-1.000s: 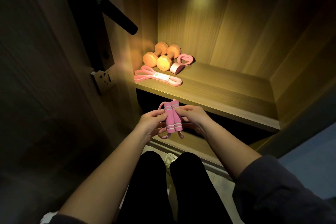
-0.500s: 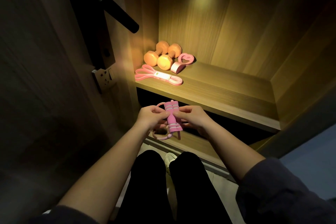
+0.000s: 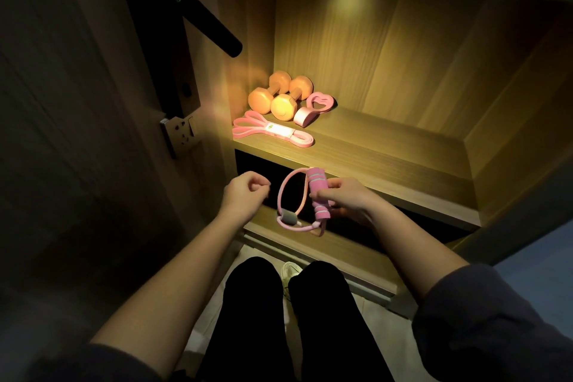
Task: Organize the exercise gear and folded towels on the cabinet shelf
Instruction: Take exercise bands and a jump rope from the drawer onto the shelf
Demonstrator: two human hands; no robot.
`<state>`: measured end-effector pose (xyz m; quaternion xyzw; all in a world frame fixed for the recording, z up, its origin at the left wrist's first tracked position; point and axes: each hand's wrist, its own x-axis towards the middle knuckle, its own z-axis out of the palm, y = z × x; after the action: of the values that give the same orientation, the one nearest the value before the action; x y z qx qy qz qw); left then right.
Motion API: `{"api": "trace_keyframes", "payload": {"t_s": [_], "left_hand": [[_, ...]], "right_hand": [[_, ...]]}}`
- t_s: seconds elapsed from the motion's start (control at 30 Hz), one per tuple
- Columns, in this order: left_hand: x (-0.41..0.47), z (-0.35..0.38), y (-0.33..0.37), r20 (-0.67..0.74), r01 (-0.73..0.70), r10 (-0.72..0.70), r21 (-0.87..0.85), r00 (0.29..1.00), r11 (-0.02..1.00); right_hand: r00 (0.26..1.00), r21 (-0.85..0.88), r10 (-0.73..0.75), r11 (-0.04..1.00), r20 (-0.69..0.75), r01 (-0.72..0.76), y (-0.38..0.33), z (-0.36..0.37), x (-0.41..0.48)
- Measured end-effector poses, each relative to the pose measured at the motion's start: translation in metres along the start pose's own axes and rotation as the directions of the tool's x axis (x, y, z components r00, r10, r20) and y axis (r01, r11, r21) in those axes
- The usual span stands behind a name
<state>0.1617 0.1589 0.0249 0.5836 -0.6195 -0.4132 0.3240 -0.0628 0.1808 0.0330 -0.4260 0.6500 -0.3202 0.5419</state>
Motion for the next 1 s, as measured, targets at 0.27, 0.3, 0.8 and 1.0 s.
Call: {"api": "trace_keyframes", "payload": {"t_s": [0.27,0.3,0.8,1.0], "left_hand": [[0.011,0.014,-0.040,0.250,0.086,-0.055,-0.112,0.967,0.990],[0.014,0.019,-0.034,0.240,0.047,-0.007,-0.160,0.971,0.986],[0.143,0.009,0.019,-0.113,-0.181,0.242,0.390,0.964,0.903],[0.212,-0.003,0.024,-0.229,-0.174,0.384,0.612,0.895,0.771]], "right_hand": [[0.991,0.364,0.009,0.930,0.135,-0.058,-0.036,-0.031,-0.002],[0.989,0.404,-0.002,0.913,0.150,-0.059,-0.041,-0.033,-0.003],[0.981,0.509,0.186,0.850,-0.051,-0.134,-0.060,-0.040,0.095],[0.986,0.513,0.165,0.849,-0.036,-0.124,-0.077,-0.016,0.172]]}}
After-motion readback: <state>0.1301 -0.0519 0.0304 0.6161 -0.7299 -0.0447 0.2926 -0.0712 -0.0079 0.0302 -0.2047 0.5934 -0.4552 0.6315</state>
